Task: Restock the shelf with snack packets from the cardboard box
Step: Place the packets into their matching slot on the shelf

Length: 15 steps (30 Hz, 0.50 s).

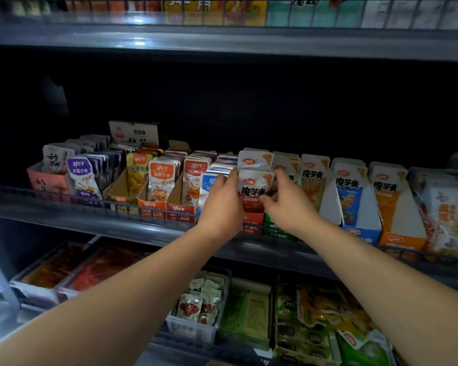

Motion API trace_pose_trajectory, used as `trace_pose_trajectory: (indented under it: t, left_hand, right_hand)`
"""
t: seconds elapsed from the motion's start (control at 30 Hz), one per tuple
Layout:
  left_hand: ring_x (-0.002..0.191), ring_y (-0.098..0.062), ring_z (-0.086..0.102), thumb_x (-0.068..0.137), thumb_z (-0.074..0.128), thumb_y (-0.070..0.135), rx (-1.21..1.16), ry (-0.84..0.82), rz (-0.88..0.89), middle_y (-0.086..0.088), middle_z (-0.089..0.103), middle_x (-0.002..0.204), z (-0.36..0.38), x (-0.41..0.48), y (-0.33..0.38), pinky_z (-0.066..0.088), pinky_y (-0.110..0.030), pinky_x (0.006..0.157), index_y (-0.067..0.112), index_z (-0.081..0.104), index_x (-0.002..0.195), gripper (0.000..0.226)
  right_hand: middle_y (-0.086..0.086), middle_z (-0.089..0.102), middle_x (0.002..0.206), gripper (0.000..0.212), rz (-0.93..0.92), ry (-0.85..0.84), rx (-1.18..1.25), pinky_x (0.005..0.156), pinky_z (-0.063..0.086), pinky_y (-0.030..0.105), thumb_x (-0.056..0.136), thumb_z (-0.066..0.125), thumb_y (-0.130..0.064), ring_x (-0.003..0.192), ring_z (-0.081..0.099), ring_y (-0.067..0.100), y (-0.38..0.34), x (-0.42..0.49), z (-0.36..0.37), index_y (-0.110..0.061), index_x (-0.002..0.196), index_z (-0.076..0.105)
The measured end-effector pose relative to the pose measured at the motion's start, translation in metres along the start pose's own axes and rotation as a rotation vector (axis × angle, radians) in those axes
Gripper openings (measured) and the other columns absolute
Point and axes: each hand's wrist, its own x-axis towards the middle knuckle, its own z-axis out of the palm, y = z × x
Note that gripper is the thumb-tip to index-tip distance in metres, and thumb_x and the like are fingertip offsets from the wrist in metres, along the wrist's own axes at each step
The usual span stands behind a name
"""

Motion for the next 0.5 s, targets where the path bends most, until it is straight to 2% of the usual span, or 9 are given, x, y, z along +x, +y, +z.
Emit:
trace_pose_trajectory:
  t: [0.1, 0.17, 0.23, 0.3, 0.4, 0.5]
  left_hand:
    - [0.122, -0.028, 0.05, 0.098, 0.057, 0.012, 0.09, 0.034, -0.013, -0.008, 0.051, 0.129, 0.005, -0.006, -0.004, 0.048, -0.04, 0.1, 0.017, 0.048, 0.142, 0.045]
    - [0.119, -0.028, 0.05, 0.098, 0.059, 0.021, 0.125, 0.03, -0.024, -0.008, 0.052, 0.125, 0.006, -0.009, -0.005, 0.047, -0.042, 0.101, 0.016, 0.052, 0.137, 0.04]
    - [0.118, -0.028, 0.051, 0.098, 0.062, 0.025, 0.112, 0.016, -0.047, -0.009, 0.053, 0.125, 0.006, -0.011, -0.007, 0.048, -0.042, 0.101, 0.016, 0.051, 0.137, 0.042]
    - [0.117, -0.028, 0.055, 0.096, 0.066, 0.025, 0.063, 0.031, -0.064, -0.008, 0.056, 0.124, 0.006, -0.011, -0.008, 0.051, -0.045, 0.098, 0.015, 0.048, 0.135, 0.044]
    - [0.106, -0.026, 0.063, 0.094, 0.069, 0.026, 0.015, 0.062, -0.088, -0.004, 0.063, 0.115, 0.006, -0.011, -0.012, 0.055, -0.049, 0.09, 0.016, 0.049, 0.125, 0.039]
    - [0.1, -0.023, 0.063, 0.096, 0.066, 0.033, 0.127, 0.083, -0.029, 0.001, 0.064, 0.107, 0.007, -0.012, -0.019, 0.05, -0.047, 0.093, 0.021, 0.062, 0.114, 0.022]
  right_hand:
    - [-0.005, 0.063, 0.106, 0.043, 0.012, -0.018, 0.051, 0.062, 0.045, 0.022, 0.095, 0.065, -0.024, 0.085, 0.061, 0.01, 0.001, 0.0, 0.001, -0.024, 0.132, 0.042]
    - [-0.01, 0.06, 0.116, 0.063, 0.006, -0.009, 0.081, 0.067, 0.044, 0.02, 0.092, 0.069, -0.025, 0.094, 0.059, 0.01, 0.0, 0.0, 0.0, -0.025, 0.144, 0.033]
    - [-0.015, 0.054, 0.117, 0.084, -0.015, -0.017, 0.11, 0.076, 0.047, 0.021, 0.091, 0.072, -0.025, 0.099, 0.058, 0.008, -0.001, 0.0, -0.001, -0.031, 0.154, 0.017]
    - [-0.016, 0.051, 0.12, 0.088, -0.035, -0.034, 0.098, 0.08, 0.049, 0.023, 0.091, 0.071, -0.025, 0.1, 0.057, 0.007, -0.002, 0.003, -0.001, -0.034, 0.156, 0.013]
    - [-0.005, 0.058, 0.132, 0.08, -0.028, -0.018, 0.027, 0.066, 0.05, 0.022, 0.092, 0.07, -0.028, 0.091, 0.062, 0.009, 0.0, 0.011, -0.001, -0.034, 0.154, 0.02]
    - [-0.004, 0.06, 0.124, 0.085, -0.033, 0.016, -0.007, 0.056, 0.039, 0.014, 0.089, 0.073, -0.027, 0.084, 0.057, 0.007, 0.002, 0.015, -0.001, -0.033, 0.154, 0.02]
